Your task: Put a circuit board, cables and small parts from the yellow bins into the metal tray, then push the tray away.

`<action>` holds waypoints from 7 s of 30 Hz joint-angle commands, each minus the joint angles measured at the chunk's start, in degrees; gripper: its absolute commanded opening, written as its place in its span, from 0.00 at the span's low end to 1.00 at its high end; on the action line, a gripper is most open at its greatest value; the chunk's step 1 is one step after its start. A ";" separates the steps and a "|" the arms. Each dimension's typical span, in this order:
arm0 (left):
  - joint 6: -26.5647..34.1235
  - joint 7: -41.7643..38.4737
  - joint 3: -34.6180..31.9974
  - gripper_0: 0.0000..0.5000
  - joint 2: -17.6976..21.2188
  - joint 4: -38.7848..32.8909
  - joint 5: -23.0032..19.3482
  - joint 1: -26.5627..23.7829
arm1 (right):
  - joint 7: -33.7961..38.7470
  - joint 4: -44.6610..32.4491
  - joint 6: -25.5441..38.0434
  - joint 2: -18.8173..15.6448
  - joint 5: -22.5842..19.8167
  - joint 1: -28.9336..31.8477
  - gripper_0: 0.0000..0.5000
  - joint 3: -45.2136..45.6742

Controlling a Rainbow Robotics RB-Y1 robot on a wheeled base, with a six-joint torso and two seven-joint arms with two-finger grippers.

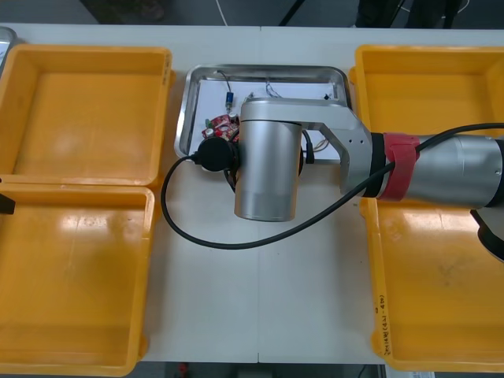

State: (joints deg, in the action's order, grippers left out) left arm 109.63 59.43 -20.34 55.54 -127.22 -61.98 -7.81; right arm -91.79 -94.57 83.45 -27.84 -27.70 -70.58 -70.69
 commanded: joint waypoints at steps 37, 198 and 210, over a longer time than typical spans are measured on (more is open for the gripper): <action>0.37 -1.24 -1.54 1.00 2.73 -1.27 -0.42 0.78 | -8.58 13.62 -11.12 3.14 -1.13 -7.29 0.00 -0.58; 0.37 -1.24 -1.54 1.00 2.73 -1.27 -0.42 0.78 | 20.86 -31.73 26.55 -15.23 -18.88 61.97 1.00 91.61; 0.37 -1.24 -1.54 1.00 2.73 -1.27 -0.42 0.78 | 19.72 -30.58 26.55 -15.32 -18.97 61.79 1.00 90.91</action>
State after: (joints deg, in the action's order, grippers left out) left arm 109.64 59.43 -20.34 55.55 -127.26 -62.01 -7.81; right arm -70.81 -124.79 109.83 -42.13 -46.14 -9.11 19.26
